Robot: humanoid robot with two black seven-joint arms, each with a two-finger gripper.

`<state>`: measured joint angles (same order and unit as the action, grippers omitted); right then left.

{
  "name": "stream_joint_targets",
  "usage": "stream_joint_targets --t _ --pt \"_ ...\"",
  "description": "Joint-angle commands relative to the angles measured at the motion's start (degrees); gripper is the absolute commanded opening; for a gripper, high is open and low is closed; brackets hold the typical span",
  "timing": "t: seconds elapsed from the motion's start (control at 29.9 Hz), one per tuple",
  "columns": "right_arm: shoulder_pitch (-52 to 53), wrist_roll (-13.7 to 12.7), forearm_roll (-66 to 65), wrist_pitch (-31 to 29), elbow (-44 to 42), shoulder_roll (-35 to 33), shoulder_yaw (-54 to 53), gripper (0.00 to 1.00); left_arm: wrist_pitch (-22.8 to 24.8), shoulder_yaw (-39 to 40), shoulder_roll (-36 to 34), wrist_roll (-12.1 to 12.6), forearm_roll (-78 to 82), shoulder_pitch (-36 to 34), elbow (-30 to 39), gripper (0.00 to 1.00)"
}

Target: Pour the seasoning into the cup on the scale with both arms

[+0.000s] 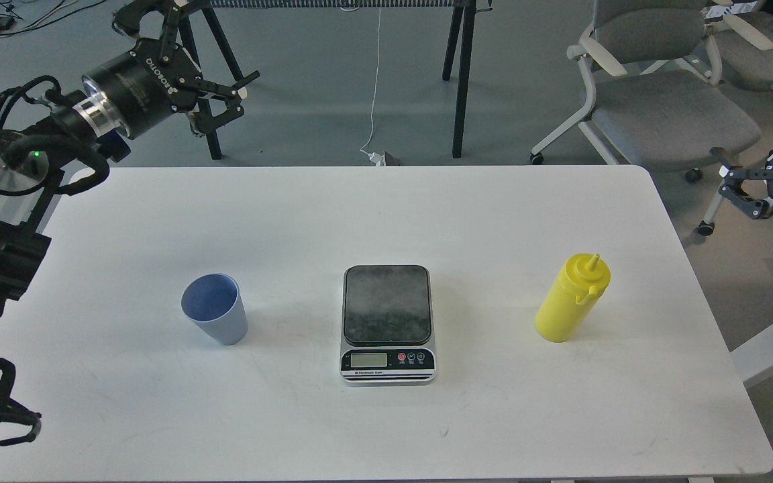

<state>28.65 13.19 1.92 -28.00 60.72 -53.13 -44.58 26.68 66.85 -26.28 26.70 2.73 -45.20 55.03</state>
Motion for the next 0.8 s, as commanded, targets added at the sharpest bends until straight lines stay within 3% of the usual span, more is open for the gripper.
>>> stream_joint_targets --t 0.0,0.3,0.47,0.77 --pt "0.0 0.0 0.0 0.0 0.0 0.1 0.1 0.99 1.0 -2.6 -2.5 -0.4 13.0 -2.6 0.9 0.98" --pt "0.0 0.0 -0.2 0.0 0.2 0.1 -0.1 0.99 1.3 -2.8 -9.1 -2.6 48.5 -2.2 5.2 1.0" --pt "0.0 0.0 -0.2 0.0 0.1 0.1 -0.1 0.99 1.3 -3.3 -13.8 -9.2 59.0 -2.1 11.2 1.0" --pt "0.0 0.0 -0.2 0.0 0.0 0.2 0.3 0.99 1.3 -3.5 -16.3 -9.6 60.8 -2.8 15.0 1.0"
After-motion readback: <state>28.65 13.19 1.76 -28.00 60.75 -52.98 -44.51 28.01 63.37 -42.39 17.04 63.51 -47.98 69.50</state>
